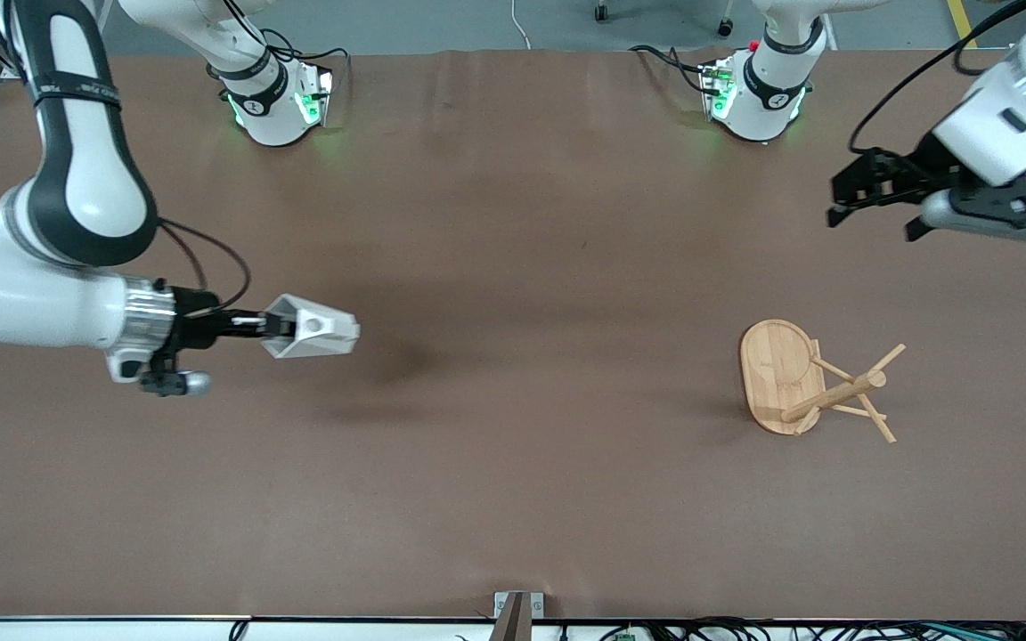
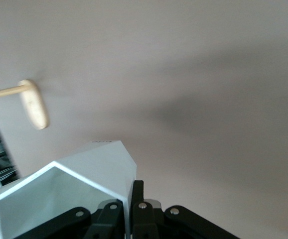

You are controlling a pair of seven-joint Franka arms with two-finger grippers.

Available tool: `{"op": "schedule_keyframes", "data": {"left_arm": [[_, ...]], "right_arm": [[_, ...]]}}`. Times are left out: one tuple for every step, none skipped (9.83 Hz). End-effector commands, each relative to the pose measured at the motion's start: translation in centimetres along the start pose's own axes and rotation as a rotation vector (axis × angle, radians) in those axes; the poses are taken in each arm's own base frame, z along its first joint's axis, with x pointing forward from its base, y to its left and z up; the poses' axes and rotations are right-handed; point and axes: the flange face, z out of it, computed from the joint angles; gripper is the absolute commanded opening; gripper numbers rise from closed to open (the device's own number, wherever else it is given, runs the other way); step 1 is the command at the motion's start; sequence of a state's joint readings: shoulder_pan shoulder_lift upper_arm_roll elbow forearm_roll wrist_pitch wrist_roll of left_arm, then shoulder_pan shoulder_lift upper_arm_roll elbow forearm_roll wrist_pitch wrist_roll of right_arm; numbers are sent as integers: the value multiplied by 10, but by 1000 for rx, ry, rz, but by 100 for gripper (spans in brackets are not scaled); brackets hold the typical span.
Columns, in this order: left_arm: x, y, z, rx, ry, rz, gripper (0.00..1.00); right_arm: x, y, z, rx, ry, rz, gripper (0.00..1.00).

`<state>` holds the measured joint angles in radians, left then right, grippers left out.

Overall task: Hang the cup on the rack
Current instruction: 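Lift the white cup with the right gripper while the left gripper approaches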

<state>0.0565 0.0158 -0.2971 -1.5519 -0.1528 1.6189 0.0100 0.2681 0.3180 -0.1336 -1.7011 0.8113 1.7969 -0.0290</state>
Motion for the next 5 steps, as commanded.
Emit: {"op": "schedule_keyframes", "data": {"left_arm": [[15, 72, 42, -39, -21, 178, 100], [13, 109, 55, -49, -32, 249, 100], [10, 140, 63, -58, -33, 311, 100], [5, 169, 69, -64, -21, 388, 100], [0, 195, 79, -72, -27, 482, 100]], "right_arm": [[-15, -19, 28, 180, -36, -12, 1], [-21, -23, 46, 284, -55, -30, 1], [-28, -27, 69, 397, -67, -48, 1], [-32, -23, 84, 480, -66, -56, 1], [-39, -22, 99, 540, -71, -61, 1]]}}
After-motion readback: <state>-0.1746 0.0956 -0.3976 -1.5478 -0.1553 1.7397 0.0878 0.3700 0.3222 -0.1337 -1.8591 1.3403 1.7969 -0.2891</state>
